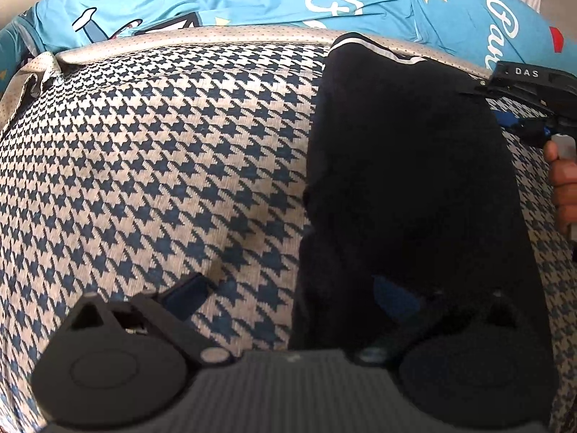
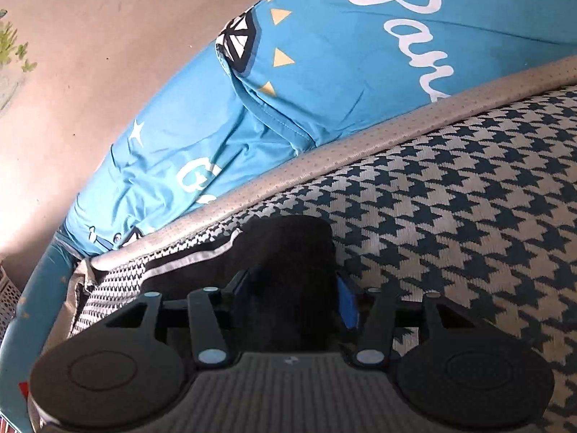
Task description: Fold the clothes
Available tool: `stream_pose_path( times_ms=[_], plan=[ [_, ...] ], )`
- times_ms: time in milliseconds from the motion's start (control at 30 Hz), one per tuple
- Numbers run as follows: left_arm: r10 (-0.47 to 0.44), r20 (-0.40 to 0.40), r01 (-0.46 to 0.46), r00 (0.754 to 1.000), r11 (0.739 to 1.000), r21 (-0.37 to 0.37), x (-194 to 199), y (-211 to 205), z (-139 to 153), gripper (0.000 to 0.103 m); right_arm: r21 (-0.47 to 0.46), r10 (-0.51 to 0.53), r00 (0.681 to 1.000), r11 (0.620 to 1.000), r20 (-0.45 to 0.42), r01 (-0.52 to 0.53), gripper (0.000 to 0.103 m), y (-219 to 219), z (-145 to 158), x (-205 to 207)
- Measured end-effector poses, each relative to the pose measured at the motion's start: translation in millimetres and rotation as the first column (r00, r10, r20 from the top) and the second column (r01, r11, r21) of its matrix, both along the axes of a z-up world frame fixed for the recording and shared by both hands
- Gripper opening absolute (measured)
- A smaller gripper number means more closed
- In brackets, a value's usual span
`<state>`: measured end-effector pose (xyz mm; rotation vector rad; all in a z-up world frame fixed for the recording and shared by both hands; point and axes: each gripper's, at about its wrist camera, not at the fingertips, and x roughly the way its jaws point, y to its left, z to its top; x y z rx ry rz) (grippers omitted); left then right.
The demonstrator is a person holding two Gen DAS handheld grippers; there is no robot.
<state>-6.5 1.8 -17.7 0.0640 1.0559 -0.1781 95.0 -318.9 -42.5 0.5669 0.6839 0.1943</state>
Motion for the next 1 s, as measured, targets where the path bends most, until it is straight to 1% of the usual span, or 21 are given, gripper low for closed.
stream_pose_path(
  times_ms=[67, 100, 200, 300, 333, 400, 467, 600, 767, 900, 1000],
  plan=[
    [-0.001, 0.0, 0.001, 1.0, 1.0, 0.001, -0.2, -0.1, 0.1, 0.103, 0.006, -0.001, 1.0, 1.0, 0.009, 0.001, 0.051, 1.3, -1.1, 1.8],
    [-0.001, 0.0, 0.001, 1.0, 1.0, 0.001, -0.2, 0.0, 0.1, 0.103, 0.001, 0.003, 1.0, 1.0, 0.014, -0.003, 0.048, 2.6, -1.3, 2.7],
    [-0.005, 0.001, 0.005, 1.0, 1.0, 0.0, -0.6, 0.2, -0.1, 0.103, -0.014, 0.006, 1.0, 1.0, 0.023, -0.006, 0.021, 6.9, -2.5, 4.5],
    [-0.01, 0.003, 0.01, 1.0, 1.0, 0.004, -0.5, -0.2, -0.9, 0.103, -0.03, 0.006, 1.0, 1.0, 0.028, -0.006, 0.012, 11.5, -4.2, 5.7],
    [-0.011, 0.004, 0.011, 1.0, 1.0, 0.005, -0.3, -0.4, -1.0, 0.103, -0.021, -0.009, 0.999, 1.0, 0.032, 0.009, 0.01, 11.0, -3.4, 4.5],
    [-0.011, 0.005, 0.011, 1.0, 1.0, 0.001, -0.2, -0.5, -1.1, 0.103, -0.014, -0.037, 0.998, 0.999, 0.05, 0.038, 0.009, 9.1, 1.0, 0.7],
    [-0.014, 0.006, 0.014, 1.0, 1.0, -0.004, -0.3, -0.9, -0.9, 0.103, -0.029, -0.065, 0.996, 0.997, 0.069, 0.067, 0.008, 5.4, 7.1, -4.7],
    [-0.036, 0.009, 0.036, 0.999, 0.999, -0.006, -1.4, -6.6, -0.4, 0.103, -0.043, -0.142, 0.987, 0.988, 0.079, 0.146, 0.006, -16.8, 15.5, -19.9],
    [-0.08, 0.014, 0.081, 0.997, 0.997, -0.017, -4.8, -16.1, 0.5, 0.103, -0.06, -0.237, 0.967, 0.968, 0.094, 0.243, 0.006, -44.5, 26.1, -39.0],
    [-0.094, 0.019, 0.095, 0.995, 0.995, -0.024, -6.5, -20.6, 1.6, 0.103, -0.067, -0.32, 0.942, 0.942, 0.105, 0.328, 0.006, -69.6, 34.1, -56.7],
    [-0.104, 0.028, 0.105, 0.994, 0.994, -0.038, -6.7, -22.2, 3.8, 0.103, -0.068, -0.428, 0.899, 0.898, 0.096, 0.435, 0.006, -98.6, 40.3, -77.9]
  ],
)
